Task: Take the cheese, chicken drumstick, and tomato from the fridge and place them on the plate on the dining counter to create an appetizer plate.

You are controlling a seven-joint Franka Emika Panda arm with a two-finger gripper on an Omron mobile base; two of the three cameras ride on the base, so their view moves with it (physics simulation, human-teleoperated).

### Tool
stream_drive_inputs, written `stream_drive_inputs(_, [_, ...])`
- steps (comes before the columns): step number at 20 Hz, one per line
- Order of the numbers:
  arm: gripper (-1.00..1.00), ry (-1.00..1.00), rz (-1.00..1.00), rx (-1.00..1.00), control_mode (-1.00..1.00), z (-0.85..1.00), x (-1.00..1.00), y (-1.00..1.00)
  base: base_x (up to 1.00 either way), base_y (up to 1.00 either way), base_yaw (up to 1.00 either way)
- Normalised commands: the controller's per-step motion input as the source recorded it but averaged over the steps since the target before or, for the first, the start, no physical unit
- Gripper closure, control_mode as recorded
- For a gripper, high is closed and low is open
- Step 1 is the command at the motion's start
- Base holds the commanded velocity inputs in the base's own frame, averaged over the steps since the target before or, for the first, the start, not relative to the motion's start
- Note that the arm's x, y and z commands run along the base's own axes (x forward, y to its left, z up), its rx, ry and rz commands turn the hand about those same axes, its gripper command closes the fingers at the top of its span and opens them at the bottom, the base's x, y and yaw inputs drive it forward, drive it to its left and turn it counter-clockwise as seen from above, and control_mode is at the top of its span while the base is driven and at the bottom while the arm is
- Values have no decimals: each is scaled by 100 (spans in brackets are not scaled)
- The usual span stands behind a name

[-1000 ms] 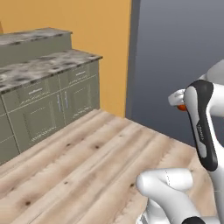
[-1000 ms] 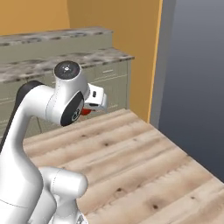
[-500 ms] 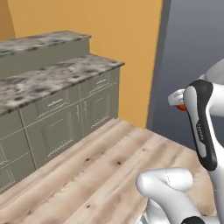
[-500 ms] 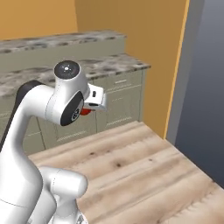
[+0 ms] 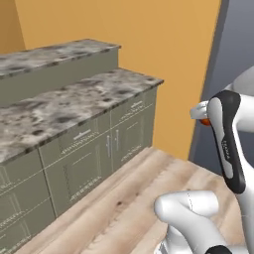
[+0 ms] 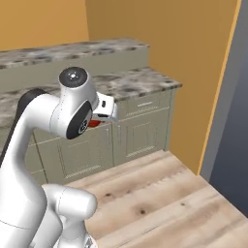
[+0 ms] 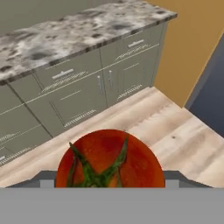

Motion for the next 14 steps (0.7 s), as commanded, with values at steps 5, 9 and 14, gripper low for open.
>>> stream_drive_inputs(5, [100, 0, 0, 0, 100, 0, 0, 0, 100, 15, -10])
stream_drive_inputs(9, [100, 0, 0, 0, 100, 0, 0, 0, 100, 11, -19])
stream_drive_inputs(14, [100, 0, 0, 0, 100, 0, 0, 0, 79, 1, -30])
